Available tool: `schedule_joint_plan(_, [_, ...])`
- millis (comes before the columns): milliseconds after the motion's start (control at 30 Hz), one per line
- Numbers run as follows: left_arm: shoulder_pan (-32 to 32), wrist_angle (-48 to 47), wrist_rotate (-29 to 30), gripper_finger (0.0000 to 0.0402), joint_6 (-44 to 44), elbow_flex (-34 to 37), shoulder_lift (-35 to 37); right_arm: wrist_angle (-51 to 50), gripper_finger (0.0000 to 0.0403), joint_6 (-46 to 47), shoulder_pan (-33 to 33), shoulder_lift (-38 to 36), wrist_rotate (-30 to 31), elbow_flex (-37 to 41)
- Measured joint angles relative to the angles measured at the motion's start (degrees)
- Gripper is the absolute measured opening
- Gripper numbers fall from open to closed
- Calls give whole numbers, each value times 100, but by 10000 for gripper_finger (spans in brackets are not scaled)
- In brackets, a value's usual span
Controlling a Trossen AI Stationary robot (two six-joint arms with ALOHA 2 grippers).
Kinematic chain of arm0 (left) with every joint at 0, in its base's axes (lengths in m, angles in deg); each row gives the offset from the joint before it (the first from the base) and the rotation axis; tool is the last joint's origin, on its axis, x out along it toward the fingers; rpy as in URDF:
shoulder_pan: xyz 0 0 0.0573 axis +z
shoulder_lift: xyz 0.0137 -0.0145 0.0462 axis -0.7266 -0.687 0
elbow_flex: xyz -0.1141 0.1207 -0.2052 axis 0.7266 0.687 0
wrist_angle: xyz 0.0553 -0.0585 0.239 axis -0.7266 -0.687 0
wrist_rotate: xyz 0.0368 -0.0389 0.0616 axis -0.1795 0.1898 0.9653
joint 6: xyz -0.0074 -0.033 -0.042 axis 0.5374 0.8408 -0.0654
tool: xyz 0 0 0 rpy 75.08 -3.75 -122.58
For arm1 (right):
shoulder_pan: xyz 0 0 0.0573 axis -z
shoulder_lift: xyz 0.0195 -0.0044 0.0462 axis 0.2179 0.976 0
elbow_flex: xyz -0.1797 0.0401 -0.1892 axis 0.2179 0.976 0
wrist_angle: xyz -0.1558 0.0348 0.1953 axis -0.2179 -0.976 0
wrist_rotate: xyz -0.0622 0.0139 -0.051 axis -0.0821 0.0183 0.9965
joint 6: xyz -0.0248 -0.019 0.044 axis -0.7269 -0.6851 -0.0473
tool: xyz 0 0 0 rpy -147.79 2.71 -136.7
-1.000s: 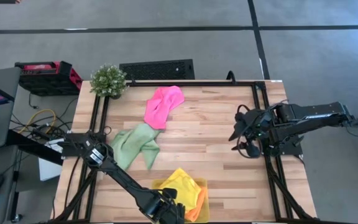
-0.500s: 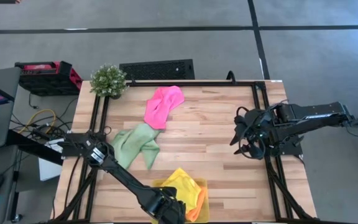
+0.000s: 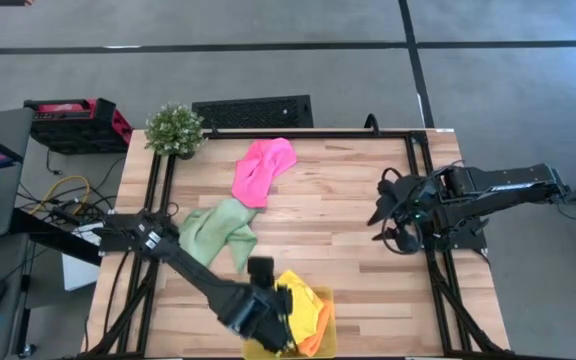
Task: Fold microfiber towels
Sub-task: Fold the pink microfiber cloth
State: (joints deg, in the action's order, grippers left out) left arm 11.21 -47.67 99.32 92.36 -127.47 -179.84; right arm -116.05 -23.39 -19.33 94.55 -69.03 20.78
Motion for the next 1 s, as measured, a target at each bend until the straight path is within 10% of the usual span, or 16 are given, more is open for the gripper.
schedule_joint_plan(567, [2356,13,-585,154,-1992,1292,526,48,232,-30,0,2,326,103])
schedule_joint_plan(1000, [3841,2294,-904,154,-3273,4567,1867,45,232,-33,0,2,328,109])
